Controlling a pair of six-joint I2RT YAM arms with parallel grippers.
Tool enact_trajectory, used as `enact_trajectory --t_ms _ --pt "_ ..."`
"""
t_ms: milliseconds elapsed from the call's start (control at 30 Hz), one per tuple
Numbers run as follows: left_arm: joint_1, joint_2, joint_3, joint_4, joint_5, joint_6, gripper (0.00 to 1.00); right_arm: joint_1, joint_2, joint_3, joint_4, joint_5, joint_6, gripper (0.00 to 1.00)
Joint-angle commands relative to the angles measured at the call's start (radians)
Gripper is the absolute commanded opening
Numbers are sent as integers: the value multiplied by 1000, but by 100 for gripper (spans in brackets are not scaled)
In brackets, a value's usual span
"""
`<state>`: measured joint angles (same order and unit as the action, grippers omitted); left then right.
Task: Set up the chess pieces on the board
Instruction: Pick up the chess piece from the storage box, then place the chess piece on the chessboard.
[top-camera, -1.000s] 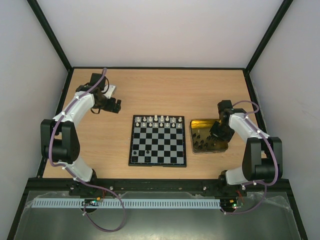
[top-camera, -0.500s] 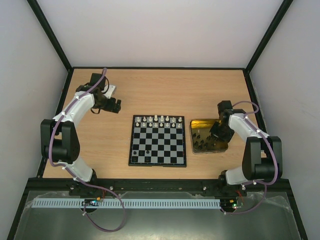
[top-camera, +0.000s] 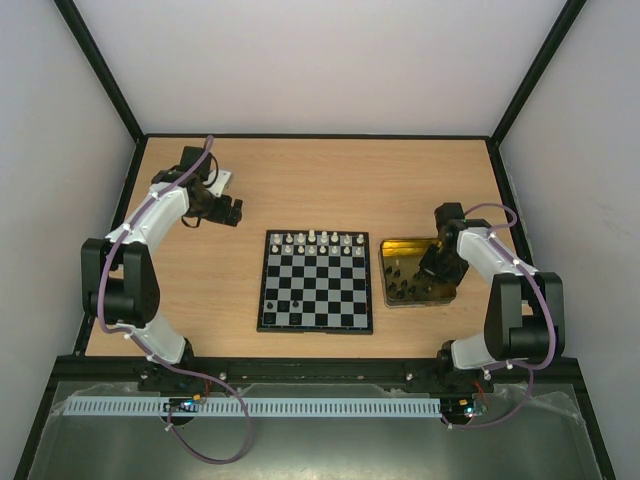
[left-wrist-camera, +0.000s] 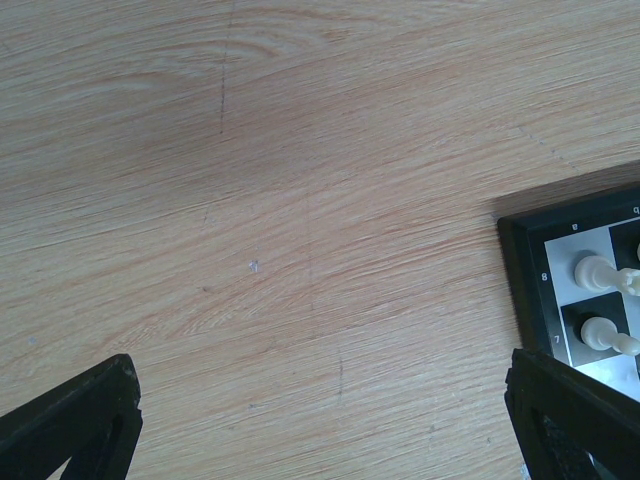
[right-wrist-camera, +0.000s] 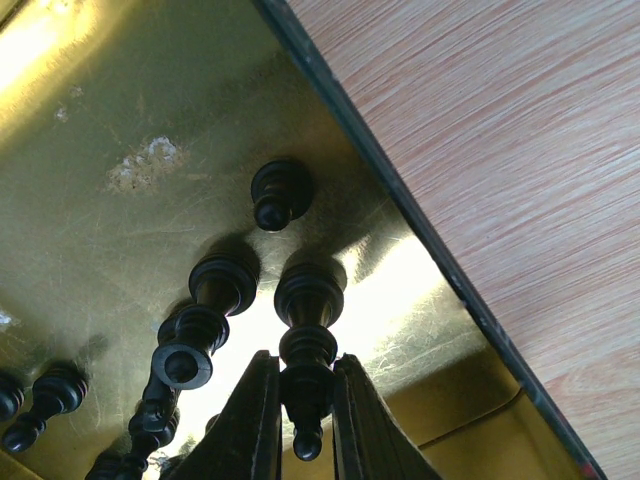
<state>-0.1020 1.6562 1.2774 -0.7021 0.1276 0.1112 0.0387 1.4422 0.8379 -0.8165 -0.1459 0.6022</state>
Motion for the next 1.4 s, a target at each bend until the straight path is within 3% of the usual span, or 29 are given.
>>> enact_trajectory --t_ms 0,567,867,1100,1367 --pt "-4 -12 8 -7 10 -2 99 -4 -19 22 -37 28 5 3" --pt "-19 -11 32 -11 24 -3 99 -1 -147 106 -186 65 28 2" --pt "-28 -14 25 -6 27 -5 99 68 -256 193 -325 46 63 2" --pt "-32 -22 23 0 28 -5 99 282 -299 223 -386 16 163 2" --pt "-36 -43 12 2 16 -6 99 612 -217 258 -326 14 304 2"
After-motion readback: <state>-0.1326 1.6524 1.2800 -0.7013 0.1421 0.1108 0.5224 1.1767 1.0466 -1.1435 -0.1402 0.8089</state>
